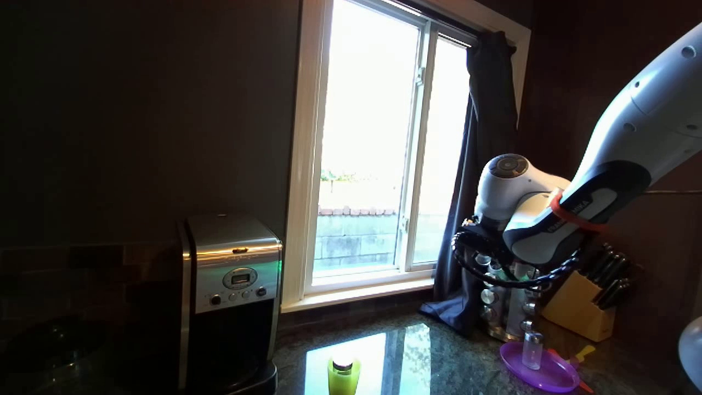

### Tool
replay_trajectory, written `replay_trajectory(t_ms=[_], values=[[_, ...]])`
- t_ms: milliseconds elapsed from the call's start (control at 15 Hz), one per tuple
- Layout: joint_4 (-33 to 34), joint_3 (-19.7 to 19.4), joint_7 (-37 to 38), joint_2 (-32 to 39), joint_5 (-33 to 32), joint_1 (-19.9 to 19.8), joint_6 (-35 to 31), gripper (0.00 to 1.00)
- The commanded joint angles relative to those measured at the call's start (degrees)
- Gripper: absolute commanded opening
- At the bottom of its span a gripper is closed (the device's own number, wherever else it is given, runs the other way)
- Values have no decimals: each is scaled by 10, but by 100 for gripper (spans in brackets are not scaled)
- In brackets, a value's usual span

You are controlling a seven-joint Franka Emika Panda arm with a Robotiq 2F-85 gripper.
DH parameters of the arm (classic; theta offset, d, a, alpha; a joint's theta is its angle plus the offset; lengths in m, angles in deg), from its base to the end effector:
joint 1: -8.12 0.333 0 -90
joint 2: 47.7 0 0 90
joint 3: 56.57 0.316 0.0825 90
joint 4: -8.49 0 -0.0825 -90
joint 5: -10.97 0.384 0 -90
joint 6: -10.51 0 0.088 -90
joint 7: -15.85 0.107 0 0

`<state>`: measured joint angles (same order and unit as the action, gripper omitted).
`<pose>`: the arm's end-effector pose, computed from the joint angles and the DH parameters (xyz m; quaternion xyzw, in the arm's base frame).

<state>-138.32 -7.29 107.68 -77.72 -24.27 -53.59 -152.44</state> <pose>0.4560 -0.0570 0.4363 0.7427 -0.5164 0.4079 0.1236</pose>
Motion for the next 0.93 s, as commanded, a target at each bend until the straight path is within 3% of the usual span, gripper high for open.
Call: replay_trajectory(t_ms=[0,600,667,867], values=[[52,67,77,-5,-4,-71,56,24],[127,210,222,-12,-32,-215,175,24],[115,167,180,6,-22,-175,158,49],[120,195,200,0,-22,-197,168,49]])
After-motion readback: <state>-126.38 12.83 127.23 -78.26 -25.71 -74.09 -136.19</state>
